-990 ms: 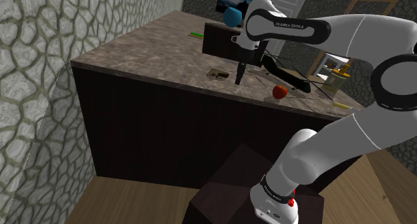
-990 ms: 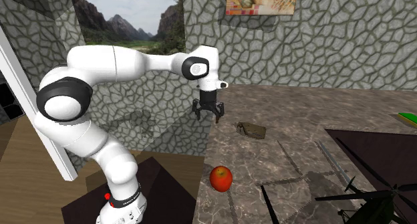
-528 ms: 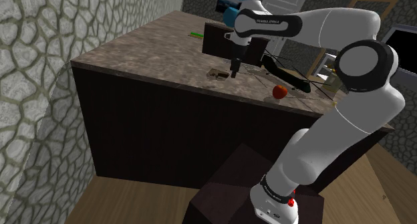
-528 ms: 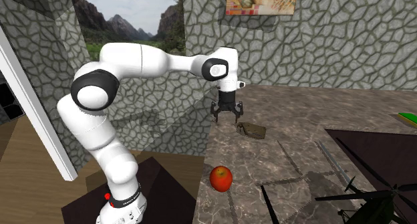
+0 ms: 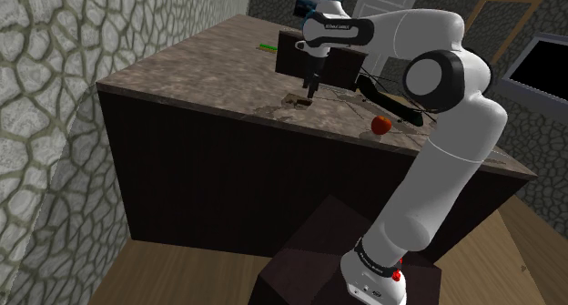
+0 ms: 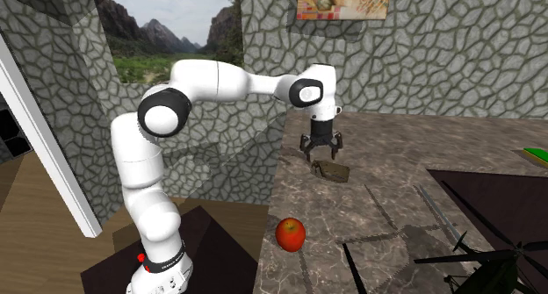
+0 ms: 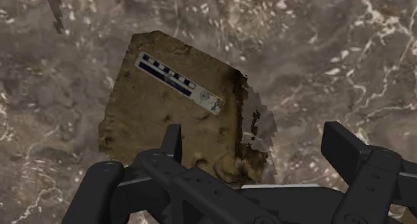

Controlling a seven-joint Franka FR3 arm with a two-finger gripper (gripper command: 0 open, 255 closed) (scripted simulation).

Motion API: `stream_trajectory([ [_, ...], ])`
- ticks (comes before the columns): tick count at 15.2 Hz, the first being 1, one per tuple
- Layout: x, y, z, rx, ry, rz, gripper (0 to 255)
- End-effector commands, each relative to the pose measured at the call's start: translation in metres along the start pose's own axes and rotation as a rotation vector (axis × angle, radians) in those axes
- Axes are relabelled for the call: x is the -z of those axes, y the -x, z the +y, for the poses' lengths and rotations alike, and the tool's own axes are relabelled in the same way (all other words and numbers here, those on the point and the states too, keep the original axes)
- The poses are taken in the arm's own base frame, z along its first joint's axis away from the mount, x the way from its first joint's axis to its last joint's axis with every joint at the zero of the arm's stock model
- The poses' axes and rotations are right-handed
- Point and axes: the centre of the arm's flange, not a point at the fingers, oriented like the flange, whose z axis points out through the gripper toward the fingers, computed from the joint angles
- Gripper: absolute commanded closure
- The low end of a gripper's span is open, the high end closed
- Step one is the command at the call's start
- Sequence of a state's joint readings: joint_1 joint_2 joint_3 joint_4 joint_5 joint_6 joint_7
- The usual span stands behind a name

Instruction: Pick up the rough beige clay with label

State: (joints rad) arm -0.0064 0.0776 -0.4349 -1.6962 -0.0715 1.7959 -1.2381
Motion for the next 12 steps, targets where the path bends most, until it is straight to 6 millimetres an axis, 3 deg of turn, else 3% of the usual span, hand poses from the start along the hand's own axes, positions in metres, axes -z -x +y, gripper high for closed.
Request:
stream_trajectory([
  [1,-0.01,-0.002,0.003,0.011,0.002,0.0,0],
  [6,-0.039,-0.004,0.002,0.011,0.002,0.0,0],
  [8,-0.039,-0.004,0.002,0.011,0.002,0.0,0],
  [9,-0.039,-0.005,0.001,0.011,0.002,0.0,255],
  [12,-0.039,-0.005,0.001,0.011,0.002,0.0,255],
])
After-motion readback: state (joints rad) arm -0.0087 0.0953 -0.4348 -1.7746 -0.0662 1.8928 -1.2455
